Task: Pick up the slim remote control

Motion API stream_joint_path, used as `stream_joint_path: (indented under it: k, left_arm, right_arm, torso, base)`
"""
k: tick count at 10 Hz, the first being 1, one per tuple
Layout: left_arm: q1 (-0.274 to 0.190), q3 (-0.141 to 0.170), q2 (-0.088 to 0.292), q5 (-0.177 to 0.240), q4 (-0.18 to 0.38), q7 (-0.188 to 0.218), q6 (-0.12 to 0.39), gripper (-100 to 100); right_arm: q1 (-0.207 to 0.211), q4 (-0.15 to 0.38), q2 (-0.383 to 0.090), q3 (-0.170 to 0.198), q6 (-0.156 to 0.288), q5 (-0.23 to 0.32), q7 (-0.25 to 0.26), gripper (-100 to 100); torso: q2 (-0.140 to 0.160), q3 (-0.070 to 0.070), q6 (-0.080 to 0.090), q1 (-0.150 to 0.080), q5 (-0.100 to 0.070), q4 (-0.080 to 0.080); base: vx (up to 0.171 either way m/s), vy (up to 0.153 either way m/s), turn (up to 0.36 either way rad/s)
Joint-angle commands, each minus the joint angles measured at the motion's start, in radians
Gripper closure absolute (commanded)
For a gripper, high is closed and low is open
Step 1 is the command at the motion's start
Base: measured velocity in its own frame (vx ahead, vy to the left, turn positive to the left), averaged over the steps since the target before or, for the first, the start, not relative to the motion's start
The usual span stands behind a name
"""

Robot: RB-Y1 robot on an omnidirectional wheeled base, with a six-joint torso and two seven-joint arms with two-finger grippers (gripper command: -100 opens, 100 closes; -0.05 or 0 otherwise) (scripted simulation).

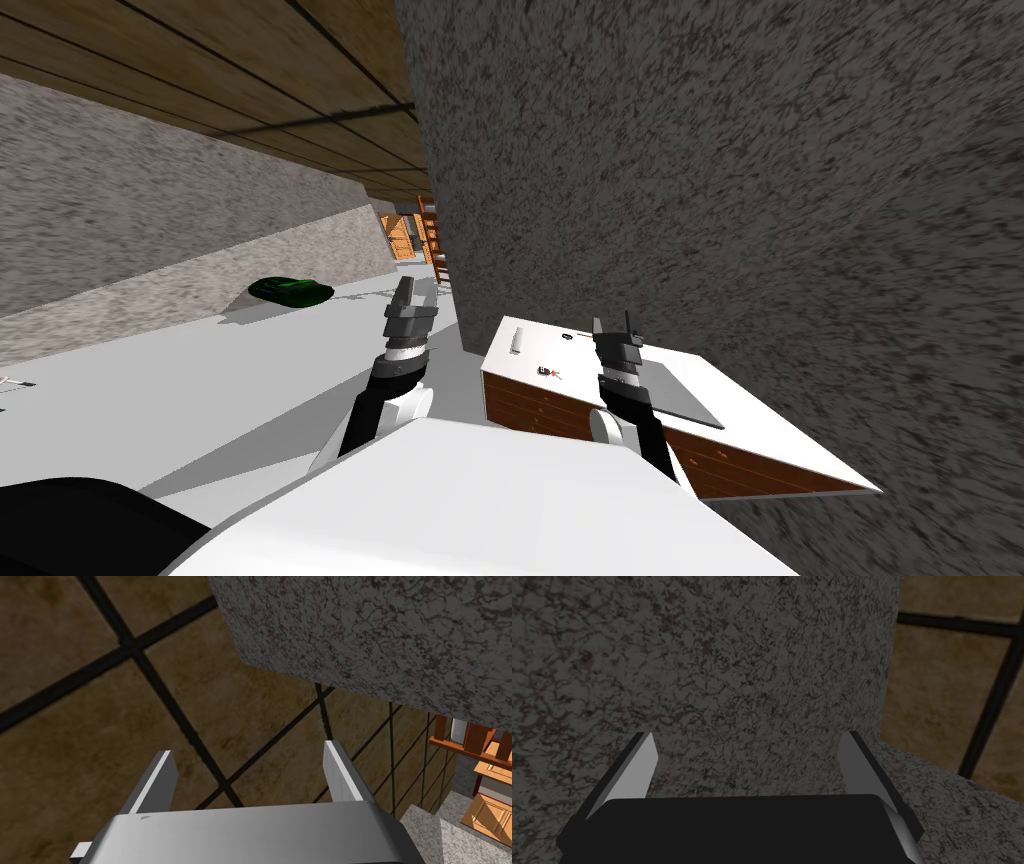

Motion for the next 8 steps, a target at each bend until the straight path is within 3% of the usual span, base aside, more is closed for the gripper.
stream_joint_path:
  k: [1, 5, 8]
  left_arm:
    - [0.0, 0.0, 0.0, 0.0, 0.0, 0.0, 0.0, 0]
    - [0.0, 0.0, 0.0, 0.0, 0.0, 0.0, 0.0, 0]
    - [0.0, 0.0, 0.0, 0.0, 0.0, 0.0, 0.0, 0]
  right_arm:
    - [-0.008, 0.01, -0.03, -0.002, -0.006, 0.009, 0.006, -100]
    - [-0.049, 0.068, -0.13, -0.007, -0.035, 0.065, 0.042, -100]
    - [-0.092, 0.138, -0.217, -0.003, -0.065, 0.14, 0.086, -100]
  torso:
    - [0.0, 0.0, 0.0, 0.0, 0.0, 0.0]
    - [0.003, 0.002, 0.0, -0.007, -0.002, 0.001]
    - [0.003, 0.002, 0.0, -0.01, -0.002, 0.001]
  base:
    - [-0.016, -0.017, 0.042]
    - [-0.043, -0.084, 0.11]
    - [-0.058, -0.132, 0.195]
